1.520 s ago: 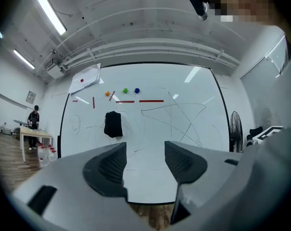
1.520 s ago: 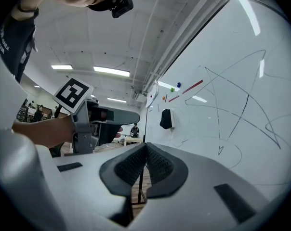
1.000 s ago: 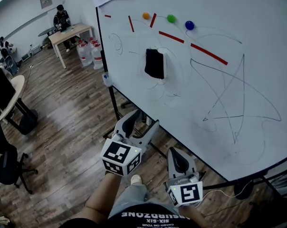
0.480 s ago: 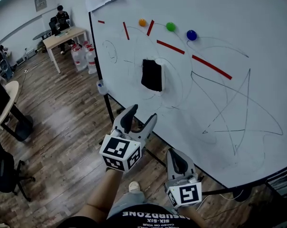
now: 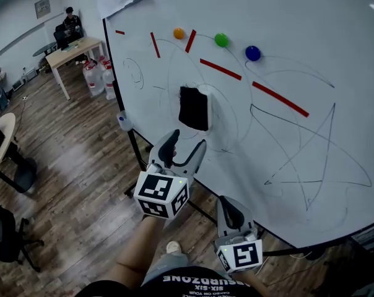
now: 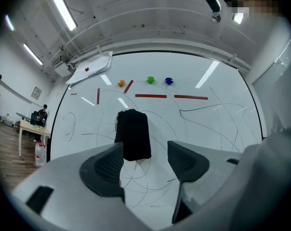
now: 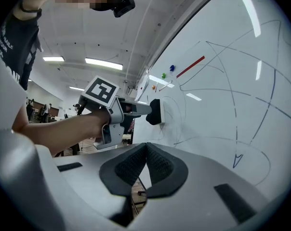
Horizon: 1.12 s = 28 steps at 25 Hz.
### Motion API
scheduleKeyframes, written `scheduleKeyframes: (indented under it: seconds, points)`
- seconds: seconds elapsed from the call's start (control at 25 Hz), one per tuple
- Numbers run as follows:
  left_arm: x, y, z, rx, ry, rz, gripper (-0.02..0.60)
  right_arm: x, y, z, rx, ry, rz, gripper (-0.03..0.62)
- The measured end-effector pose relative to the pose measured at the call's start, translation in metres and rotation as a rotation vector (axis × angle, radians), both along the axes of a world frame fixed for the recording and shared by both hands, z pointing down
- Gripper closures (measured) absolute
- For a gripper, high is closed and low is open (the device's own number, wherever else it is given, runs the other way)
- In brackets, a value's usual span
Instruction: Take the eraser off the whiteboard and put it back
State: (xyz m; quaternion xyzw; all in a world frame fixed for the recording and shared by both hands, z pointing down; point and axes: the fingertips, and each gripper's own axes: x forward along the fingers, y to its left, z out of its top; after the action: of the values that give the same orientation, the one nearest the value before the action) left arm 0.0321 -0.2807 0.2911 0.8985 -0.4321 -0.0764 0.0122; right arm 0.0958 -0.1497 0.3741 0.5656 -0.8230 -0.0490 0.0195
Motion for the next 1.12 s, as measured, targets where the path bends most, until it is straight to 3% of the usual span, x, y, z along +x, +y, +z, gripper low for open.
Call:
scheduleKeyframes:
  seconds: [0.28,1.12]
  points:
    - [0.003,-0.032,-0.002,-0.002,-0.027,-0.032,0.298,-0.006,-0.015,0.004,-0.015,0.013,0.006,0.595]
    - [0.028,-0.074,-0.001,-0.020,-0.024,0.015,0.291,-0.017,-0.043,0.007,-0.038,0.045,0.032,0.595]
